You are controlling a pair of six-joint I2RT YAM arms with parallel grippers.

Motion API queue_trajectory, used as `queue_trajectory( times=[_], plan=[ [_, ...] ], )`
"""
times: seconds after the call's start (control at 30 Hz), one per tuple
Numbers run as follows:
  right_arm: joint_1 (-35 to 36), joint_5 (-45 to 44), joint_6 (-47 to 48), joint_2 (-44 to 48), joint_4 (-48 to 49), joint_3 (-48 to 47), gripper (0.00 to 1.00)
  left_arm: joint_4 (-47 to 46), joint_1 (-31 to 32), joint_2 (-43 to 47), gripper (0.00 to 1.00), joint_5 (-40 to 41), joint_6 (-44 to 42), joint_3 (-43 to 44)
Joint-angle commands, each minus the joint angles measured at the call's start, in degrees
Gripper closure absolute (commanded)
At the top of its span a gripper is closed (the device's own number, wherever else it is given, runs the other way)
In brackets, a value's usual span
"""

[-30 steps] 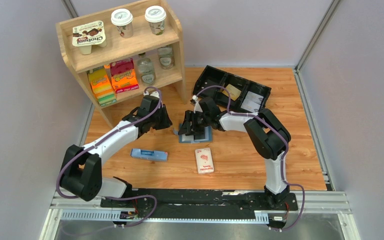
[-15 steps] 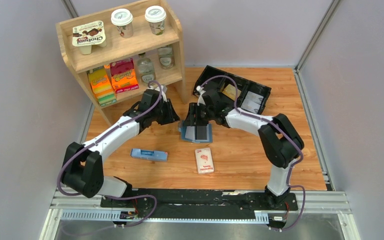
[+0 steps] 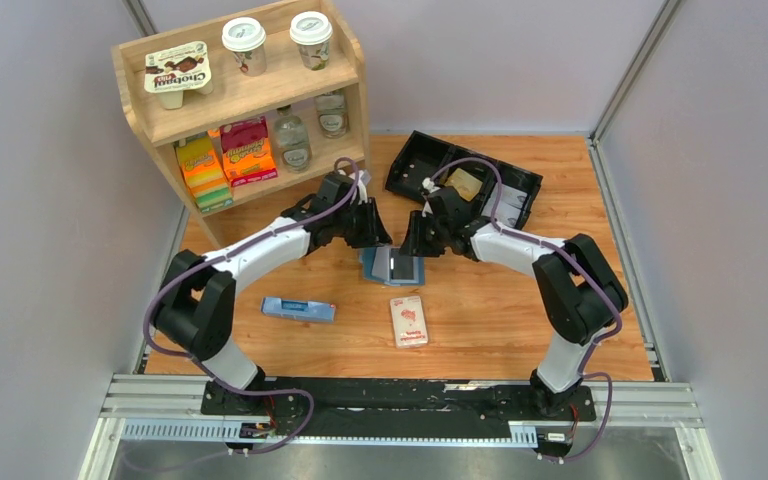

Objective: Take the credit cards out of the card holder
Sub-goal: Remove the credit card from the card holder.

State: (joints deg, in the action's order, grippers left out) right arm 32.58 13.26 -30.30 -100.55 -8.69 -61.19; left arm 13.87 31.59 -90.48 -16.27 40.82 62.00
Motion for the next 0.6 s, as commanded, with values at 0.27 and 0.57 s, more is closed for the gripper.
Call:
queue_trajectory(
  times=[0.27,0.57],
  plan=[
    [-1.3,-0.1,-0.9,-2.4,3.1,3.3,0.76,0.0,0.5,-8.6,0.67,0.7,-0.5,0.8],
    [-1.8,1.4,-1.7,-2.6,4.6,4.8,0.76,-3.0,-1.5,-10.2,0.67,2.4,0.5,-3.3]
  ],
)
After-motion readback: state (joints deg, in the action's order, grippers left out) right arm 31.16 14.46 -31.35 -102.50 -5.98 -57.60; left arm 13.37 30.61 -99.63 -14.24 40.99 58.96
